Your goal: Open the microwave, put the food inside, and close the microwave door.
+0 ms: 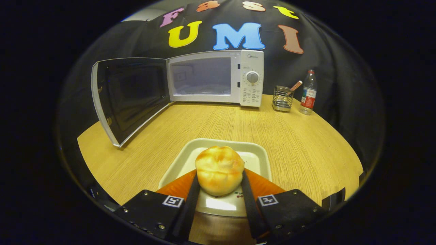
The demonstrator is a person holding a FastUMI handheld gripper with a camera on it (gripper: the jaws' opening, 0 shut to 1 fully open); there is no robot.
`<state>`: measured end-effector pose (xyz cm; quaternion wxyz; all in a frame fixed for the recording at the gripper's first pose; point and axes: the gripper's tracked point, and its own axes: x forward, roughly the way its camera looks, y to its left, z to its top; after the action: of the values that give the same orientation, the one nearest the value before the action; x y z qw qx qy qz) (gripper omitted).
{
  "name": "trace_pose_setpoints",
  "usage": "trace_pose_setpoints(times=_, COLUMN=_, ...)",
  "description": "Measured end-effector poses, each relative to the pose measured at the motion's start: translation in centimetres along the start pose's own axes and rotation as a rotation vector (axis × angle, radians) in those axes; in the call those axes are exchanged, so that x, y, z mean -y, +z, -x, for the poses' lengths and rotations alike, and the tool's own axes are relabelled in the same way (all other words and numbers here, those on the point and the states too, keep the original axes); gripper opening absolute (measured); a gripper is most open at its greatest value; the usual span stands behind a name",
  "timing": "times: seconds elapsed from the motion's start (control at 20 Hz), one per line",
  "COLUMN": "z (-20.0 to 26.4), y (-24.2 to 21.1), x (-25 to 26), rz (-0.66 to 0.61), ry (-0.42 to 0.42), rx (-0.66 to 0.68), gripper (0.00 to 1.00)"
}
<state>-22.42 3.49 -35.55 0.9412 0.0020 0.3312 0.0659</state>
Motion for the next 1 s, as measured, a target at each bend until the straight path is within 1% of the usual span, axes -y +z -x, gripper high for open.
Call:
trace_pose_setpoints(times=0.15, z=0.7, y=1.2, x=-0.9, rz=-0.044, ry=0.062, rx=0.041, gripper=0.65)
trace_pose_setpoints(times=0.45, z=2.5, y=7.1, x=-3.8, rz=-0.044, ry=0.190, rx=0.237, gripper=0.64)
trace_pose_setpoints(times=0.55, z=2.4, y=8.5, x=-4.9, rz=-0.053, ry=0.222, rx=0.256, gripper=0.64)
trace_pose_setpoints(times=0.7, z=2.2, y=11.0, x=-7.0, rz=-0.100, ry=0.288, rx=0.298, gripper=0.64)
trace_pose_setpoints(times=0.9, z=1.0, y=14.6, x=-9.1, rz=-0.174, ry=0.341, rx=0.317, gripper=0.64)
trace_pose_setpoints(times=1.0, z=-0.4, y=16.3, x=-9.7, rz=-0.210, ry=0.352, rx=0.306, gripper=0.64)
